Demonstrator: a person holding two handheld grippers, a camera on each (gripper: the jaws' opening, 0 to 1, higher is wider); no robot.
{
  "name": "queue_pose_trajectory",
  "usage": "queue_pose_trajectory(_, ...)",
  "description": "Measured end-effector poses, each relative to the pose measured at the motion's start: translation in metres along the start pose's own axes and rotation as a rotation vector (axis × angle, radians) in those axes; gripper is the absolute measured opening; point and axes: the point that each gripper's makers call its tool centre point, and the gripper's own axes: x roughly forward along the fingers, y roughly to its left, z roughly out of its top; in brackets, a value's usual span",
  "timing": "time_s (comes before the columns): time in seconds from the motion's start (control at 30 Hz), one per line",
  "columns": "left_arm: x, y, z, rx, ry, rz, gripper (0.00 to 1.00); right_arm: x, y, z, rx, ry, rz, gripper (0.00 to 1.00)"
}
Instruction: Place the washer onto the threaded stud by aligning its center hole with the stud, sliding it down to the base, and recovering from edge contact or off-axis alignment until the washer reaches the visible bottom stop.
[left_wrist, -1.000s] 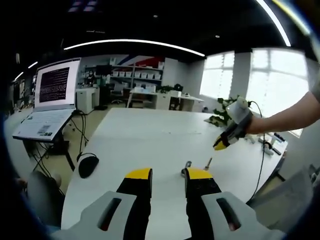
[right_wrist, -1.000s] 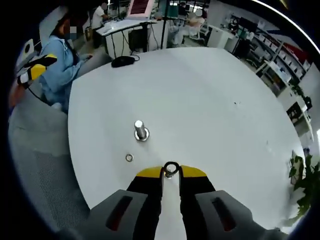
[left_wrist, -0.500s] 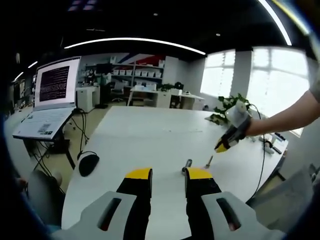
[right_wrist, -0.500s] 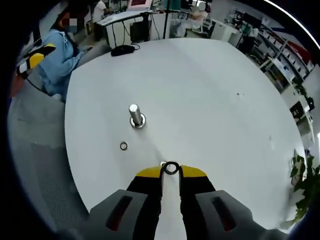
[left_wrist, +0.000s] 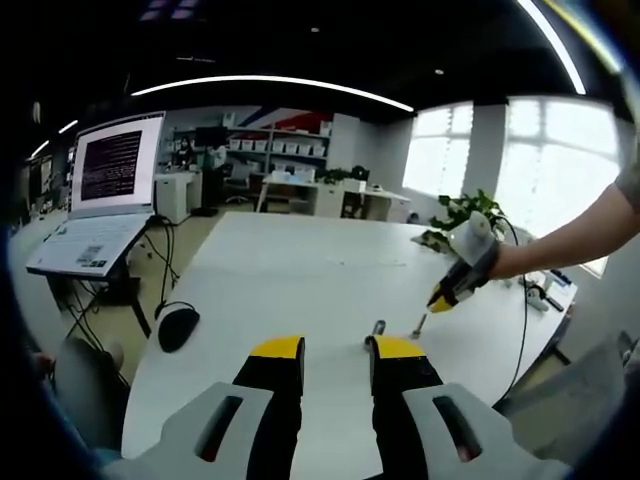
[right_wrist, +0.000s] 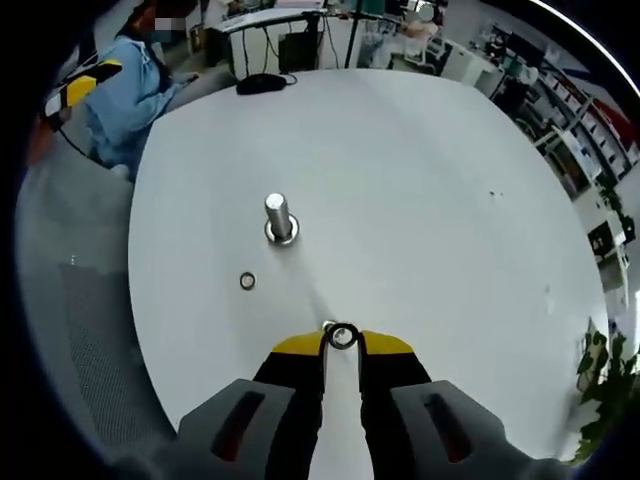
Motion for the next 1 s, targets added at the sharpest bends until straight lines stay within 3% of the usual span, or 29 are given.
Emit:
queue_pose_trajectory(0.33,0.000,0.000,-0.001,0.001,0.006,0.000,0.24,0.008,-0.001,0.000,-0.036,0.024,-0.006,0.14)
queue_pose_trajectory(1.0,0.000,-0.002,-0.002,0.004,0.010,-0.006,0.24,0.020,0.002,-0.007,0.000,0.055,0.017,0.14)
